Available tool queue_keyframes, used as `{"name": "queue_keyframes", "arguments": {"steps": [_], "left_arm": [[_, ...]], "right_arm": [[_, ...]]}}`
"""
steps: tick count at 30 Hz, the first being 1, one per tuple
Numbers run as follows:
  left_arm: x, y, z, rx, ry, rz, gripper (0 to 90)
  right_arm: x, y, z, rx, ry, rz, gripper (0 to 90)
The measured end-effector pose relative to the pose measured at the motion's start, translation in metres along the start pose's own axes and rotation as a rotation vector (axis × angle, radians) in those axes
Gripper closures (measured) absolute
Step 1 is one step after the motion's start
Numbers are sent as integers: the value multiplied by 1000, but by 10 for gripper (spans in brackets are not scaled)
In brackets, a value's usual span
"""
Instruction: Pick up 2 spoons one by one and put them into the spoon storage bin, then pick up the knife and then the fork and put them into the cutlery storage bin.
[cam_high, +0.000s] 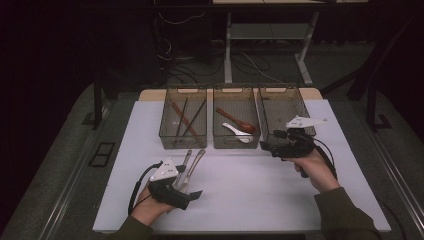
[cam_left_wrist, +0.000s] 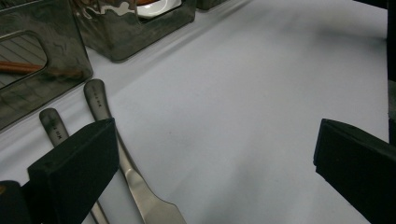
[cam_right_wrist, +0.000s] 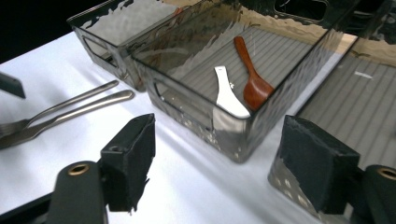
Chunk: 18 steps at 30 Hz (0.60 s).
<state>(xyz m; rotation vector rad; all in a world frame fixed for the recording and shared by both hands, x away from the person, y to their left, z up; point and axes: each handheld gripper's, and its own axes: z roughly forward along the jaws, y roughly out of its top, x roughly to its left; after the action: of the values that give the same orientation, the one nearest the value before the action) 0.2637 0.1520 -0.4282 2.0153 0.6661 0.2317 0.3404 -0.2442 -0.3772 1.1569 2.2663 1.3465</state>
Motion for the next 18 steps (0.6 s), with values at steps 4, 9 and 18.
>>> {"name": "queue_keyframes", "arguments": {"steps": [4, 9, 18], "left_arm": [[1, 1, -2, 4, 17, 3, 7], [5, 2, -4, 13, 50, -2, 75], [17, 4, -12, 28, 132, -38, 372]], "right_arm": [[-2, -15, -12, -17, 6, 23, 221], [-8, -38, -24, -8, -19, 33, 203], [-11, -71, -44, 10, -48, 15, 186]]}}
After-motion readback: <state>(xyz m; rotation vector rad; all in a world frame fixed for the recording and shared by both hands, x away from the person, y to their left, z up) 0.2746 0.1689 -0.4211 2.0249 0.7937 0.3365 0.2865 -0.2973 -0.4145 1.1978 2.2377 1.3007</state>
